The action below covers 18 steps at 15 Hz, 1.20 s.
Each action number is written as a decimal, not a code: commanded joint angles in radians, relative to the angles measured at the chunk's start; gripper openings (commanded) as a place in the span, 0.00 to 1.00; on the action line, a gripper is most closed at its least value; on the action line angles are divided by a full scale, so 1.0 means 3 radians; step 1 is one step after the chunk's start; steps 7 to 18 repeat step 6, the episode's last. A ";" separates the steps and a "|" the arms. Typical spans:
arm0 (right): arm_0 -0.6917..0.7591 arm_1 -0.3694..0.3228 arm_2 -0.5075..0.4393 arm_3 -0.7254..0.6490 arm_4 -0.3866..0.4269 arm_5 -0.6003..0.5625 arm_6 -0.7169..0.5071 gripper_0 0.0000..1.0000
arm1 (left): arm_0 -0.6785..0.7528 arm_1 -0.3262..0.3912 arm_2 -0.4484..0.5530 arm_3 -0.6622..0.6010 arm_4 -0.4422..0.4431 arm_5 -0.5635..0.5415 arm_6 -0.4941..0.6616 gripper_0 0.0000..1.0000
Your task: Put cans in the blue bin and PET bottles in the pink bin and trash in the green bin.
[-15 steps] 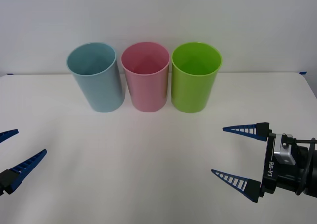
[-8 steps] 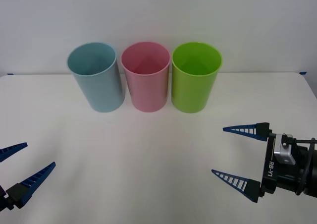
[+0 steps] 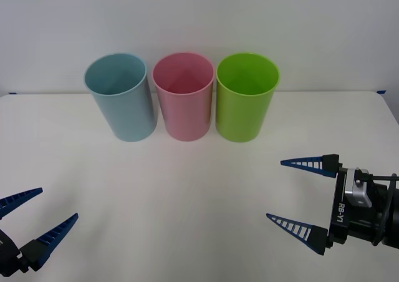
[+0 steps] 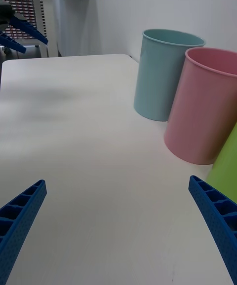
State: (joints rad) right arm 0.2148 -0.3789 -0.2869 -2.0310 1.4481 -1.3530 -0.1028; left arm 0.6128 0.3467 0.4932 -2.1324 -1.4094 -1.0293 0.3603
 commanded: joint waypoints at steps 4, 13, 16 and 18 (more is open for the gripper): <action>0.0000 0.0000 0.0000 0.0000 0.0000 0.0000 0.0000 1.00 | 0.0003 0.0000 -0.0008 0.0001 -0.0001 0.0010 -0.0025 1.00; 0.0000 0.0000 0.0000 0.0000 0.0000 0.0000 0.0000 1.00 | 0.0003 0.0000 -0.0008 0.0001 -0.0001 0.0010 -0.0025 1.00; 0.0000 0.0000 0.0000 0.0000 0.0000 0.0000 0.0000 1.00 | 0.0003 0.0000 -0.0008 0.0001 -0.0001 0.0010 -0.0025 1.00; 0.0000 0.0000 0.0000 0.0000 0.0000 0.0000 0.0000 1.00 | 0.0003 0.0000 -0.0008 0.0001 -0.0001 0.0010 -0.0025 1.00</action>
